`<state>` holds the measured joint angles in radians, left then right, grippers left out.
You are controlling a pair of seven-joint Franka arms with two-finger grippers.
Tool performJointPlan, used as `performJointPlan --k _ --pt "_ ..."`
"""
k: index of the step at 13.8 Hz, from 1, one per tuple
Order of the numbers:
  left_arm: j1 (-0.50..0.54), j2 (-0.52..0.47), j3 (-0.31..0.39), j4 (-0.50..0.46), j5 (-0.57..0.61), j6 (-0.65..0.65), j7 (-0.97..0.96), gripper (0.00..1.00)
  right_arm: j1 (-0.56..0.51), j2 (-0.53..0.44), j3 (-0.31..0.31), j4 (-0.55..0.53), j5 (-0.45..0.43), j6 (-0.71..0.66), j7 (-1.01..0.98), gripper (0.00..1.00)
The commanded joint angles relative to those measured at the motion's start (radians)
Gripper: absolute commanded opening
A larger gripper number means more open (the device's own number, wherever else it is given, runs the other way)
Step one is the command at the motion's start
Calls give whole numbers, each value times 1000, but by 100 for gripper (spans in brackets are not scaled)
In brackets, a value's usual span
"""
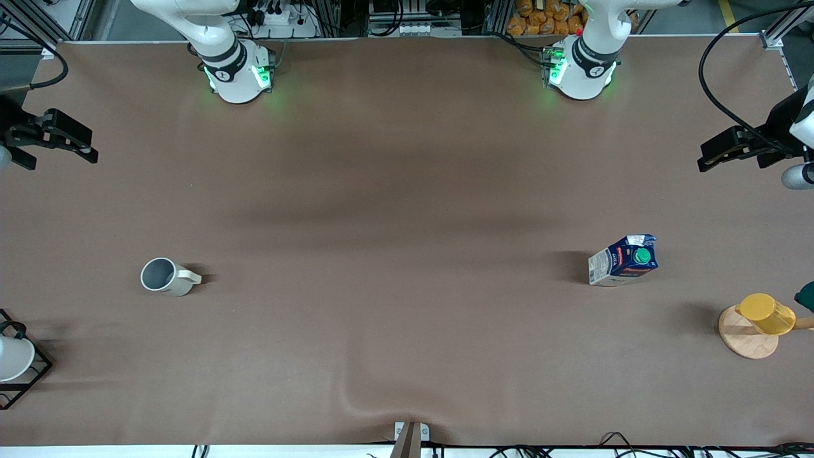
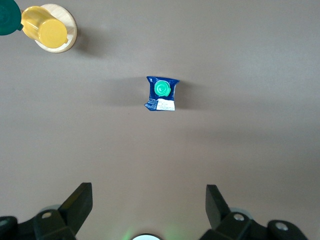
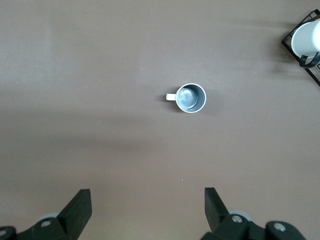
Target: Place milk next to cup
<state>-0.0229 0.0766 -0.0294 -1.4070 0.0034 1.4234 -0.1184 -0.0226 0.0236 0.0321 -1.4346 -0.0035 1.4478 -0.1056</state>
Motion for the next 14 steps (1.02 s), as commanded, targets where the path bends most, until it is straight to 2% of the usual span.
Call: performJointPlan --k 1,9,12,14 --pt "1 -11 -4 13 10 -23 22 100 -8 -8 9 -10 -13 8 -8 100" --pt "8 -9 6 29 10 -21 22 100 -14 35 9 -13 -7 11 -6 100" --pt "9 3 2 20 15 -12 25 100 -36 100 8 -1 0 14 -8 100" --pt "15 66 6 2 14 37 25 100 -58 153 6 0 -1 49 -31 100"
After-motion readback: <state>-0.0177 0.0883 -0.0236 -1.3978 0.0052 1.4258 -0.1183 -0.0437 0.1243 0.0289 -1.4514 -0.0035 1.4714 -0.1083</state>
